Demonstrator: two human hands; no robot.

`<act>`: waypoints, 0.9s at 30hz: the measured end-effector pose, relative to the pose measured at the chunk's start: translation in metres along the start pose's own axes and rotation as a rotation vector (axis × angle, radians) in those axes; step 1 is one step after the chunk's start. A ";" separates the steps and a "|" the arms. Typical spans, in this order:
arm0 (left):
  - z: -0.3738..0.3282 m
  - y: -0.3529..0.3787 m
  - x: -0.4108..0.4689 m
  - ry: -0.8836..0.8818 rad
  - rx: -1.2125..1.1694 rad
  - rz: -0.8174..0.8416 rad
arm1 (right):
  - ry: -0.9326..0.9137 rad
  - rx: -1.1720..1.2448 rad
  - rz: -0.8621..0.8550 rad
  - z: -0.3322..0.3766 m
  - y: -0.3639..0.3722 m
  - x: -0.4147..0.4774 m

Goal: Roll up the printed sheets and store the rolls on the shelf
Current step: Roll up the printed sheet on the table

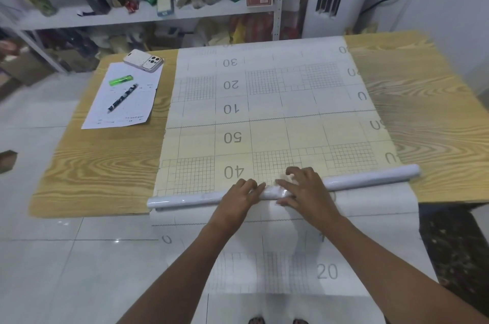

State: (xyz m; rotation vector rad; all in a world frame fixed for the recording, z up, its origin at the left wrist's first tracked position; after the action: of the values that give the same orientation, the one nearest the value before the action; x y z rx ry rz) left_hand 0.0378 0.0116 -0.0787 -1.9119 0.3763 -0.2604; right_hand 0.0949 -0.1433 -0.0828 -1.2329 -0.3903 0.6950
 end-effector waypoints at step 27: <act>0.018 -0.009 0.005 -0.187 0.073 0.059 | 0.143 0.177 0.007 -0.012 -0.010 0.001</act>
State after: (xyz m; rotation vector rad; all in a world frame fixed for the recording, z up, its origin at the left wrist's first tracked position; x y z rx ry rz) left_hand 0.0496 0.0280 -0.0765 -1.8327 0.2935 -0.0547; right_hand 0.1055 -0.1534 -0.0774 -1.1087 -0.2017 0.6289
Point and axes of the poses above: each hand's wrist, its own x-axis towards the middle knuckle, its own y-axis out of the palm, z = x × y, the point moved 5 cm from there along x, towards the middle knuckle, and after that the axes turned 11 degrees about z, right-handed, at the moved point
